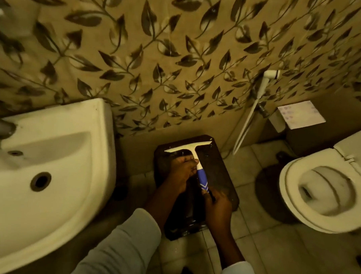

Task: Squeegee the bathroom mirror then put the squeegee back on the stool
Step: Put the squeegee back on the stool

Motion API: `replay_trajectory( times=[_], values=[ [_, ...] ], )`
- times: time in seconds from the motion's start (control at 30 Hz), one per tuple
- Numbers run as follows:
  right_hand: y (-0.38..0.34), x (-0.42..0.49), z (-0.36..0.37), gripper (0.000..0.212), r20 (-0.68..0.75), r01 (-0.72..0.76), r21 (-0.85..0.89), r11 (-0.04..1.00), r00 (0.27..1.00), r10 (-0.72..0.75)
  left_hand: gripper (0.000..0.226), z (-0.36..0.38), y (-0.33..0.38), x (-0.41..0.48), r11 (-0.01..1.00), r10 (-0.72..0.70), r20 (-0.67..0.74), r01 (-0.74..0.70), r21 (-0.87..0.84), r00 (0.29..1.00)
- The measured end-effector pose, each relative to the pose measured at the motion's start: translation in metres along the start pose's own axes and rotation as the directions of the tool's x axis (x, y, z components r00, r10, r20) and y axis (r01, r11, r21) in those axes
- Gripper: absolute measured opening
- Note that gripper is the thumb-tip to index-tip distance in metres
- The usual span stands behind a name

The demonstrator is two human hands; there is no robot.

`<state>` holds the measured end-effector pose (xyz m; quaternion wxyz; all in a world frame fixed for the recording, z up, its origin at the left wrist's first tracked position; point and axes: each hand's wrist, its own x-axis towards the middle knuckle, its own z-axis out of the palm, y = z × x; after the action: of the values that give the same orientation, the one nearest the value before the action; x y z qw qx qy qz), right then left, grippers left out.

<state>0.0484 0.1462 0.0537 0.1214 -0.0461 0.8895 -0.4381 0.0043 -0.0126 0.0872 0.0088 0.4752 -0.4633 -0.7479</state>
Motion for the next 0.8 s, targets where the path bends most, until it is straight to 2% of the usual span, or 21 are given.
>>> replay_trajectory(
  times=[0.4, 0.57, 0.8],
  values=[
    [0.053, 0.045, 0.07, 0.026, 0.101, -0.066, -0.118, 0.991, 0.992, 0.078, 0.018, -0.007, -0.049, 0.088, 0.998, 0.023, -0.105, -0.016, 0.067, 0.994],
    [0.057, 0.054, 0.078, 0.022, 0.032, -0.097, -0.179, 0.979, 0.994, 0.104, 0.023, -0.007, -0.058, 0.106, 0.999, -0.008, -0.09, 0.013, 0.053, 0.996],
    [0.066, 0.063, 0.081, 0.022, 0.133, -0.053, -0.234, 0.971, 0.987, 0.086, 0.025, -0.009, -0.065, 0.12, 0.994, -0.012, -0.109, 0.023, 0.105, 0.994]
  ],
)
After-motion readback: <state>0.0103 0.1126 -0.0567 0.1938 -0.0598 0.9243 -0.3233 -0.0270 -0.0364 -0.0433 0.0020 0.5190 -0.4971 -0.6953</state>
